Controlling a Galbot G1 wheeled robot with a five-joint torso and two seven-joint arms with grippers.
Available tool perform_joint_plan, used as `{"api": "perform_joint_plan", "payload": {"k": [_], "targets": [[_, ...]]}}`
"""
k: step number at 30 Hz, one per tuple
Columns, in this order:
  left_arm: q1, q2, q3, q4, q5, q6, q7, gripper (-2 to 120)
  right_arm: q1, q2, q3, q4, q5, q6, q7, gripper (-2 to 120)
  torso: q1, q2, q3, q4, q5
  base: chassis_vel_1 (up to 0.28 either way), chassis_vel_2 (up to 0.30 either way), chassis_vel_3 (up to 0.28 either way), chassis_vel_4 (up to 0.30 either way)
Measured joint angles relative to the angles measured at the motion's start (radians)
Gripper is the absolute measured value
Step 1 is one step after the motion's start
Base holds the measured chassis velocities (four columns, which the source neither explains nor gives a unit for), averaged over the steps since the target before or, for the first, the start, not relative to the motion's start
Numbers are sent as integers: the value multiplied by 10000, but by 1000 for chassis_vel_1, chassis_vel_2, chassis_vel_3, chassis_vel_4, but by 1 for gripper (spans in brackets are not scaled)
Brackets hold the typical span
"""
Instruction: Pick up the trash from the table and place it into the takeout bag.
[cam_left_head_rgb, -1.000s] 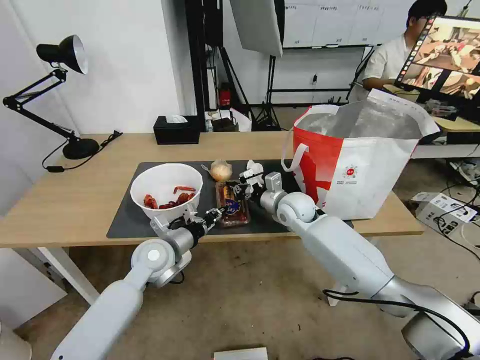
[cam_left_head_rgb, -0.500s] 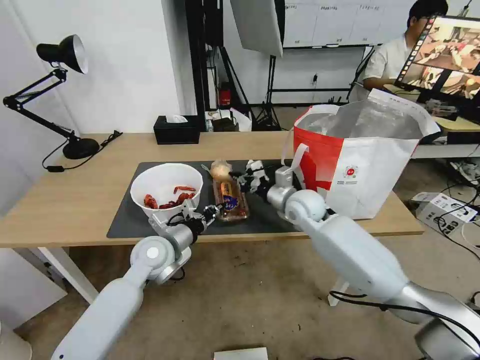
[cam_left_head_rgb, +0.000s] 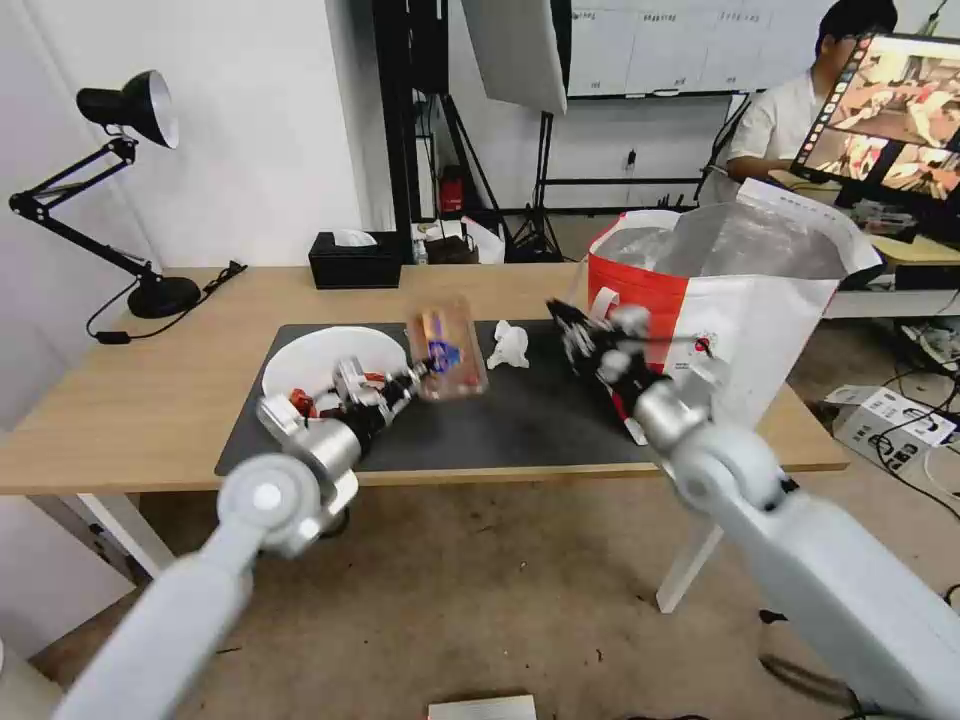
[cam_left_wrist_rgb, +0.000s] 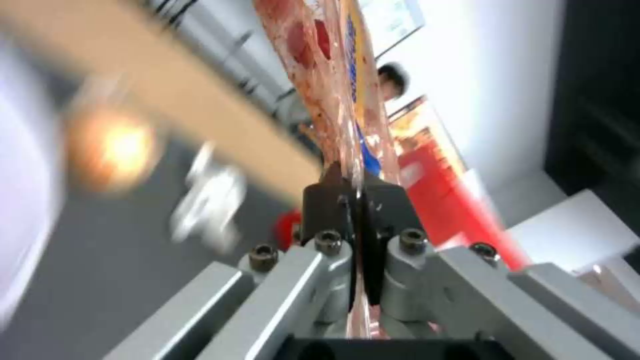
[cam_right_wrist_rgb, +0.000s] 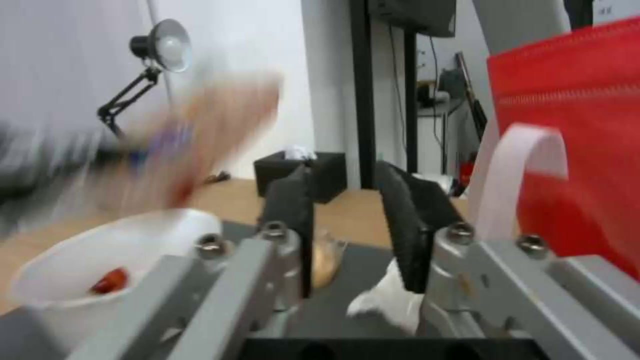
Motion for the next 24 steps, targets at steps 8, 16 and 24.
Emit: {"api": "perform_joint_plan", "payload": {"k": [8,16,24], "targets": [[-3500,693,1776,636,-57,-373,751,0,-4449,506,2130,1338,-1226,1604,-707,59,-1,1,0,3,2,0,0,0,0],[-5960,-651,3742,1703,739,-657,798,0,-7062,1828,2967,1134,-3132,3585,-1312,85,-1,1,1,-1,6,0,0,0,0],[-8059,-2981,5945,3898,2952,-1101,466,0,-8300,2957,3175,761,-4463,4699,-1739,100,-1,1,1,0,8,0,0,0,0]]}}
